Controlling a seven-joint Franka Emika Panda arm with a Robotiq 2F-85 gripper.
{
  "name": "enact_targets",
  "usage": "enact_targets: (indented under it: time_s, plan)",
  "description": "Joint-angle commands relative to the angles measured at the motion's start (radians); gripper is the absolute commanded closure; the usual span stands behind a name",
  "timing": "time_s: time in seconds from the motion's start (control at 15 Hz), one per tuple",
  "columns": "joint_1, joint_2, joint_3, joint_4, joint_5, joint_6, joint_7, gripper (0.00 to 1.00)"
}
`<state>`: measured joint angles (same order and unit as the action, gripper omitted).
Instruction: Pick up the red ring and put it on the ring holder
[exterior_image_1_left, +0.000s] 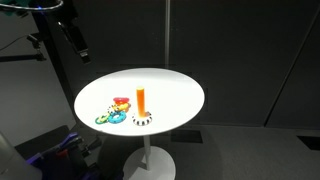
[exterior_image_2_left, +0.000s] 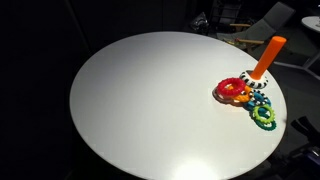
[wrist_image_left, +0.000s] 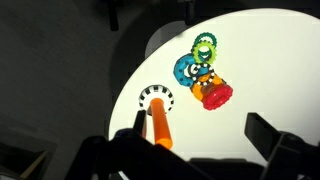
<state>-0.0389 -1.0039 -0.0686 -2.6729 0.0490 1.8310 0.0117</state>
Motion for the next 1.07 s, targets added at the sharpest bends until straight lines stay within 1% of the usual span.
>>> enact_targets:
  time_s: [0.0,0.47,0.73,1.0]
  plan:
    - [0.005,0.076,0.016,0.045,0.020,0.035,0.010,0.00]
    - [0.037,0.219,0.051,0.094,0.045,0.119,0.013,0.00]
    - [0.063,0.330,0.072,0.138,0.070,0.152,0.014,0.00]
    - [0.095,0.451,0.096,0.192,0.094,0.156,0.010,0.00]
